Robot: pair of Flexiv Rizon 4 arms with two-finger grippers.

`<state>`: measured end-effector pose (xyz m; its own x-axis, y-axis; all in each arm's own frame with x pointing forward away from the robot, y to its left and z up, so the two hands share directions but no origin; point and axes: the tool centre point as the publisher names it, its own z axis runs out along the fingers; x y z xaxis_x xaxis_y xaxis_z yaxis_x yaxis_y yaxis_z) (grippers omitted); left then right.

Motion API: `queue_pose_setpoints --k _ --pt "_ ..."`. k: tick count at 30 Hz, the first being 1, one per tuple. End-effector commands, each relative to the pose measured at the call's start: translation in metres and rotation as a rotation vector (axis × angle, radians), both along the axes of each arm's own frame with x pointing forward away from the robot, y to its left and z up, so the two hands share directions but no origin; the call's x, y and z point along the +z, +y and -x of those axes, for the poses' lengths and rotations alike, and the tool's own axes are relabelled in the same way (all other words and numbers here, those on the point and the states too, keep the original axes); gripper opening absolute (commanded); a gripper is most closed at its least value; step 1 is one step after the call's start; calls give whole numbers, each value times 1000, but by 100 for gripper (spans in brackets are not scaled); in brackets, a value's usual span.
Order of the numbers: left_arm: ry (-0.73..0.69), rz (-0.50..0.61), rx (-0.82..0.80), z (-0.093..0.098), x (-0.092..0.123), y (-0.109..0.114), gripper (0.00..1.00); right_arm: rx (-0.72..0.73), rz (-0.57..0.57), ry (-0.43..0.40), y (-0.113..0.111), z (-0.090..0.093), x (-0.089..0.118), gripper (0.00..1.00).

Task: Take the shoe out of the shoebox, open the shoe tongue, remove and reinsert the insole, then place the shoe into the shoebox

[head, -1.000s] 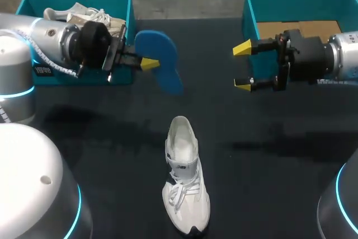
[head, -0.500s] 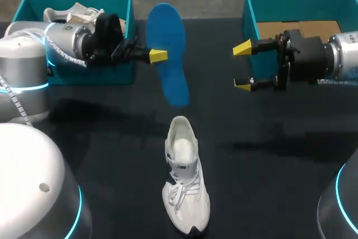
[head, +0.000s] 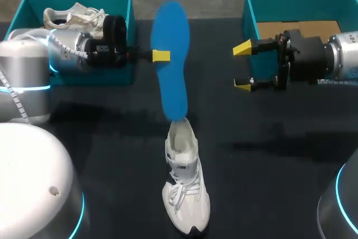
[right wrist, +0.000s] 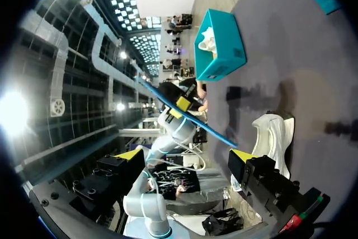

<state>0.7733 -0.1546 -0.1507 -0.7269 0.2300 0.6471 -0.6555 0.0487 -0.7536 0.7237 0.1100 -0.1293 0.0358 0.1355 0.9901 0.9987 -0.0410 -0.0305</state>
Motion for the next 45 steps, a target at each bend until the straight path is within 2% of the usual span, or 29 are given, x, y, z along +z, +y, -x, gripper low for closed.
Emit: queue_pose_setpoints --k 1,18,26,41,45 --pt "276 -38 -47 -4 -13 -4 0 -1 1 -1 1 1 -1 100" --pt "431 -12 27 -12 -22 0 0 -1 1 -1 1 1 -1 100" --pt "655 -26 -10 -12 -28 -1 0 -1 1 -1 1 1 -1 100" --pt "665 -35 -4 -12 -29 -1 0 -1 1 -1 1 1 -1 100" --pt "749 -32 15 -13 -27 -1 0 -1 1 -1 1 1 -1 100"
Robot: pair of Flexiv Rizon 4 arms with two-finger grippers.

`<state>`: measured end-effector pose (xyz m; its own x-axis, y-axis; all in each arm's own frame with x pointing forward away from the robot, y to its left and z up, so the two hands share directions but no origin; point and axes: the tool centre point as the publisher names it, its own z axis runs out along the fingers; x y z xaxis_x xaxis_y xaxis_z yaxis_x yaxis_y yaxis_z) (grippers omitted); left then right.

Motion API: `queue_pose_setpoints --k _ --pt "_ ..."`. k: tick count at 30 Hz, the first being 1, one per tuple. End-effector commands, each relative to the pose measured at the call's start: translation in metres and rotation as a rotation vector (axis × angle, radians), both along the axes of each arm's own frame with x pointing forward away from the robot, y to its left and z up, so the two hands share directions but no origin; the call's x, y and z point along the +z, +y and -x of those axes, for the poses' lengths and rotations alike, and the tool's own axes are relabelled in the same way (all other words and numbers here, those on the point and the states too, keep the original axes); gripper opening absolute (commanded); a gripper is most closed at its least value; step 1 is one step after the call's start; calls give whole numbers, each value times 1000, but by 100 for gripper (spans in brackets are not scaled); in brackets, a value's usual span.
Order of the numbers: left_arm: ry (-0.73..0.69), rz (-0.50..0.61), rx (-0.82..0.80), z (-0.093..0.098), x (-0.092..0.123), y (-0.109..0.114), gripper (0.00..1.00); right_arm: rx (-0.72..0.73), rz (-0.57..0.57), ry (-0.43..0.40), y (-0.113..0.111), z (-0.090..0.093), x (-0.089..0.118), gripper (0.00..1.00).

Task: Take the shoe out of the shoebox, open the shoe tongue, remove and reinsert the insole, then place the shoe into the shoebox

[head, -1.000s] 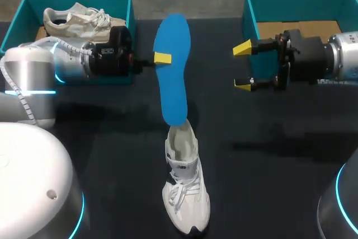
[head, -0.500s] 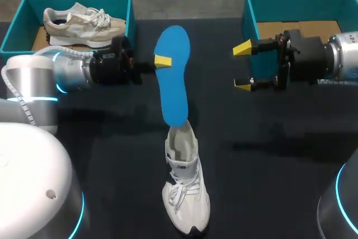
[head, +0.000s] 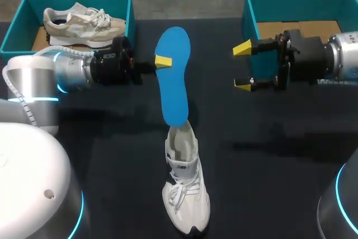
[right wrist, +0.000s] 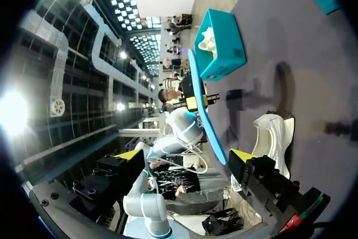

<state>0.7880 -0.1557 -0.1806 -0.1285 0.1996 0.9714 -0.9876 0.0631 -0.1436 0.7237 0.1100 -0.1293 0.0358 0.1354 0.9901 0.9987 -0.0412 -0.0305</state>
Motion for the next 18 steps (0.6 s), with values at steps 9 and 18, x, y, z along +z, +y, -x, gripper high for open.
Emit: queue_pose_setpoints --k 9,18 --pt "145 -46 60 -3 4 -3 0 -1 1 -1 1 1 -1 100" --pt "153 -53 63 -2 4 -4 0 46 160 14 -2 -4 15 100"
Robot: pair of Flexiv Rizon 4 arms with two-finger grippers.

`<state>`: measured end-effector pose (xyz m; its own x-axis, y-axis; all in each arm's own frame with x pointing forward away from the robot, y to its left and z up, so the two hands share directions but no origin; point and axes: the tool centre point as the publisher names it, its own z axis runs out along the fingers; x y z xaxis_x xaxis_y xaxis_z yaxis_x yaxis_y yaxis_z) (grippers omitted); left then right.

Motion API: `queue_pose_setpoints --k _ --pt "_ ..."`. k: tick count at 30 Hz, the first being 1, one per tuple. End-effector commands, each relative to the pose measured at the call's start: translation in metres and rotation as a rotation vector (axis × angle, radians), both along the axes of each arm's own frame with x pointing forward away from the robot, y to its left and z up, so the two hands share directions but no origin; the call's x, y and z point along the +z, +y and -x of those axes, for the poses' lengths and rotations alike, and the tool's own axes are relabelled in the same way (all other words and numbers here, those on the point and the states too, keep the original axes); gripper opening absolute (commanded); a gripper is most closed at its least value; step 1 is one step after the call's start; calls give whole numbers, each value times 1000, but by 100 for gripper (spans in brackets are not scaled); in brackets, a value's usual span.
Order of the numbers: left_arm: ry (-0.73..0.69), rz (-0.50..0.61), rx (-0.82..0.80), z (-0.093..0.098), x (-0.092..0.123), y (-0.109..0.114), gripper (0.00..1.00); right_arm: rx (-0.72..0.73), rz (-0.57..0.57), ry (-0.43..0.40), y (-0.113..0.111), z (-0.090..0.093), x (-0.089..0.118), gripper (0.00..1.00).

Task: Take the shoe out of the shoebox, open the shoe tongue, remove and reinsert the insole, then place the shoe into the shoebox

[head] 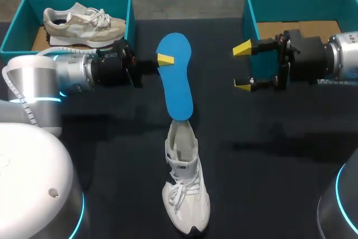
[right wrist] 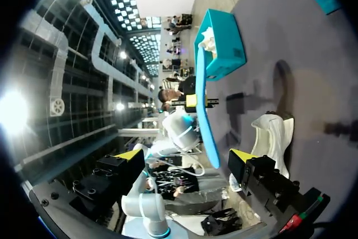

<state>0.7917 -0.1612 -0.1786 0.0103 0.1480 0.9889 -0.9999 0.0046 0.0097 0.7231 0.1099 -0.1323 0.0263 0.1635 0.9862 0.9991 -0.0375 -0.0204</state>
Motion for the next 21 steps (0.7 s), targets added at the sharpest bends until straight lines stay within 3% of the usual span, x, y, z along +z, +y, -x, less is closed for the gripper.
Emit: queue_pose_setpoints --k 1,10,21 --pt "1 -4 0 2 2 1 0 49 166 31 -2 -5 21 100" --pt "1 -4 0 2 2 1 0 135 504 104 4 -14 64 100" --pt "1 -4 0 2 2 1 0 180 858 136 33 -27 107 100"
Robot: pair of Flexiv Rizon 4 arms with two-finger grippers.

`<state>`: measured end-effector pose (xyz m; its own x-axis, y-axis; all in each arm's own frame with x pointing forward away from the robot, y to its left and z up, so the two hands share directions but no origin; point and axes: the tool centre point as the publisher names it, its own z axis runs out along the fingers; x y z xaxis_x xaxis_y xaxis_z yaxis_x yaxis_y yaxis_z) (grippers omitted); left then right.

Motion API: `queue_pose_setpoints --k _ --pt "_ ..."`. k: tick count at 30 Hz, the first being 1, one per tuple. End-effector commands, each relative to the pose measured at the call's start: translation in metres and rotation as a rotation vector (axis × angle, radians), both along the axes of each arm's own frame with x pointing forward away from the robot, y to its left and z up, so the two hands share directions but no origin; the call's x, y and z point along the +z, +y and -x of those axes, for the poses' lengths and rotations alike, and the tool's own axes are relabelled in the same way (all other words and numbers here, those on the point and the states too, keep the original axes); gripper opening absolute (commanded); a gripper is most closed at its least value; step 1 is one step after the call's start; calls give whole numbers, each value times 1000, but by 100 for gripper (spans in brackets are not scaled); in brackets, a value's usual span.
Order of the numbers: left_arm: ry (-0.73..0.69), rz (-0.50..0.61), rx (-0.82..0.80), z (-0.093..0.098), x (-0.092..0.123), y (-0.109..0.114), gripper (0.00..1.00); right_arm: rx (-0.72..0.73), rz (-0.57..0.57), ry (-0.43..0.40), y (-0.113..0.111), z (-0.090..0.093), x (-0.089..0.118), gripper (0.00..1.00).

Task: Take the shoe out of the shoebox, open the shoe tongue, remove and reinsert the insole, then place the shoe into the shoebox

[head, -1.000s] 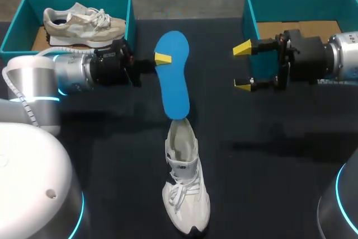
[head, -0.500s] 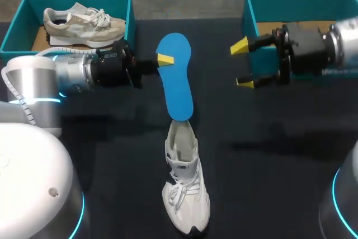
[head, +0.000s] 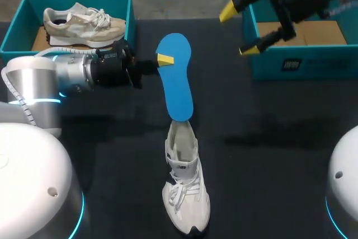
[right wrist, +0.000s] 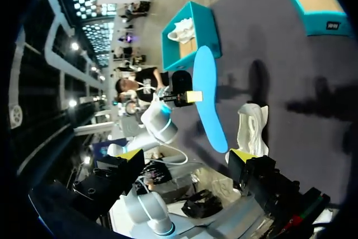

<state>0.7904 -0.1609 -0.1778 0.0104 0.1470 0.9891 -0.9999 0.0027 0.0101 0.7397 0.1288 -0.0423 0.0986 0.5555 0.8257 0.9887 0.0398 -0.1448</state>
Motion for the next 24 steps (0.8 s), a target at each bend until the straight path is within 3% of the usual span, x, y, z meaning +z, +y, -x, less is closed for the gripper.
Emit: queue_pose_setpoints --k 1,13,24 --pt "0 -3 -2 1 1 1 0 91 488 9 18 -11 22 100" --pt "0 -3 -2 1 1 1 0 42 913 -77 57 -4 58 100" --pt "0 -3 -2 1 1 1 0 110 1116 -80 82 -4 47 100"
